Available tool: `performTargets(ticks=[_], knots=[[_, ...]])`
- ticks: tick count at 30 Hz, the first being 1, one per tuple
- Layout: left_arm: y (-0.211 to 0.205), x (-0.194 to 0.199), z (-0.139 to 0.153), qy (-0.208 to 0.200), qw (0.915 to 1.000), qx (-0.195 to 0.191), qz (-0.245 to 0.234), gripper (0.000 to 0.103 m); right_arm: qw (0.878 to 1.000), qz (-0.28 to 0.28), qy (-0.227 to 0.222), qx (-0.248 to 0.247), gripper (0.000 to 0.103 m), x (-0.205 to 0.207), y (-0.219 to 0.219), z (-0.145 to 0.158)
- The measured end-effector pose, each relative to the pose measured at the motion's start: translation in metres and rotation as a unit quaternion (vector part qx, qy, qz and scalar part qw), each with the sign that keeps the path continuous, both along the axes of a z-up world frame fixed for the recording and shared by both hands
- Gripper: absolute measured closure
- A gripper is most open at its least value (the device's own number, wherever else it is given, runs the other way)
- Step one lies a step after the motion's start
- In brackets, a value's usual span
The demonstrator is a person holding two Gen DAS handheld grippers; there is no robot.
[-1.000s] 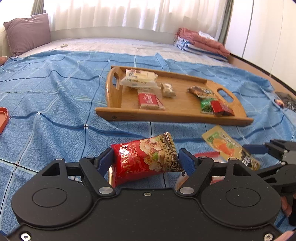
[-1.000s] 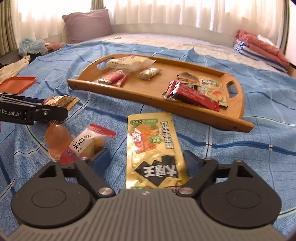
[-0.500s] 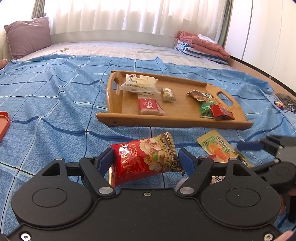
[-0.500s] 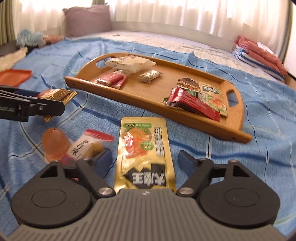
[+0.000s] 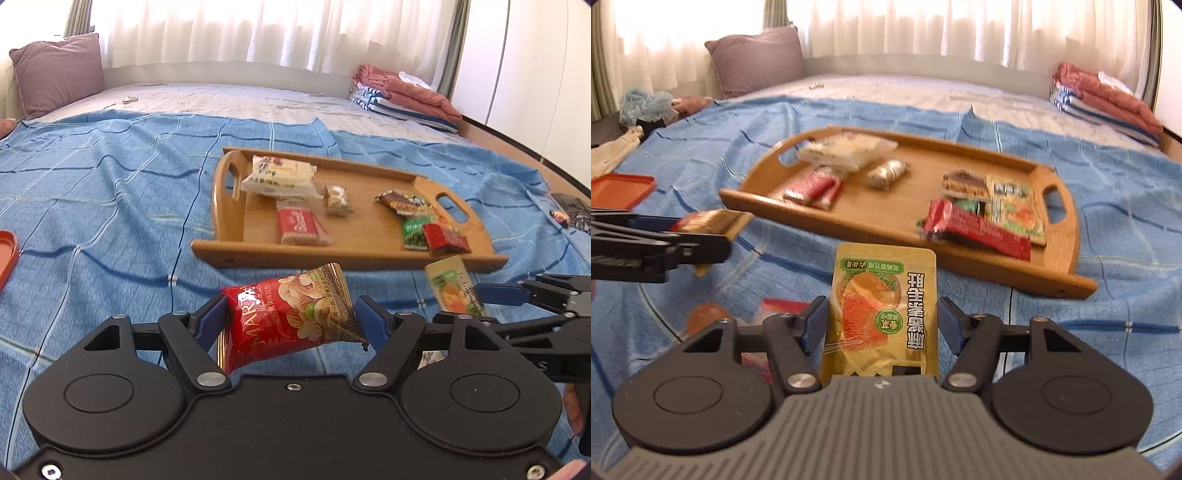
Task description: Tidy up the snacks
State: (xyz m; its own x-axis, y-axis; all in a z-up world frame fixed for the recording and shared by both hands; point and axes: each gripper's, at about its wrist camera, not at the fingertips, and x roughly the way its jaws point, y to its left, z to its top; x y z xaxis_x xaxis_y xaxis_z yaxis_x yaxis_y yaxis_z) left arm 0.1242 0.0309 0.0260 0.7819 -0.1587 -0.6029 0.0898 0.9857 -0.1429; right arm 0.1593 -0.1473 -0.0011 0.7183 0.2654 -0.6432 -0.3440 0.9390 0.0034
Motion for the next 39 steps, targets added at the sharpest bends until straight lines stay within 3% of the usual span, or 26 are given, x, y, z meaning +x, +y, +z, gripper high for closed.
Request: performTargets(ticks=[10, 13, 18, 21, 23, 25, 26, 29, 31, 37, 39], knots=[[-0.019, 0.041, 0.046, -0.043, 0.9987, 0.002, -0.025, 0.029, 0.998, -0.045, -0.036, 0.041, 0.038, 0.033, -0.017, 0.062], [-0.029, 0.058, 0.059, -0.055, 0.9980, 0.003, -0.030, 0.029, 0.995, -0.080, -0.030, 0.052, 0.090, 0.055, -0.030, 0.076], [-0.045, 0.080, 0.063, -0.056, 0.9977, 0.006, -0.037, 0.029, 0.987, -0.133, -0.009, 0.092, 0.092, 0.089, -0.064, 0.082], [-0.049, 0.084, 0.056, -0.045, 0.9981, -0.002, -0.042, 0.029, 0.988, -0.120, 0.016, 0.096, 0.081, 0.098, -0.076, 0.073], [-0.050, 0.079, 0.050, -0.046, 0.9976, 0.002, -0.052, 0.029, 0.990, -0.108, 0.023, 0.088, 0.048, 0.091, -0.080, 0.065], [-0.052, 0.072, 0.045, -0.048, 0.9968, 0.017, -0.061, 0.029, 0.997, -0.057, 0.023, 0.055, 0.028, 0.078, -0.078, 0.058], [-0.053, 0.070, 0.042, -0.048, 0.9965, 0.024, -0.064, 0.029, 0.999, -0.037, 0.022, 0.029, 0.023, 0.070, -0.076, 0.053], [-0.053, 0.064, 0.036, -0.044, 0.9961, 0.031, -0.069, 0.029, 0.997, -0.008, 0.024, -0.069, 0.018, 0.051, -0.067, 0.037], [-0.053, 0.063, 0.033, -0.041, 0.9965, 0.031, -0.066, 0.029, 0.994, -0.003, 0.030, -0.102, 0.014, 0.046, -0.065, 0.025], [-0.054, 0.063, 0.031, -0.035, 0.9970, 0.032, -0.061, 0.029, 0.993, -0.028, 0.060, -0.096, 0.012, 0.056, -0.069, 0.000], [-0.054, 0.063, 0.031, -0.035, 0.9970, 0.034, -0.060, 0.029, 0.994, -0.041, 0.067, -0.081, 0.021, 0.061, -0.072, -0.005]])
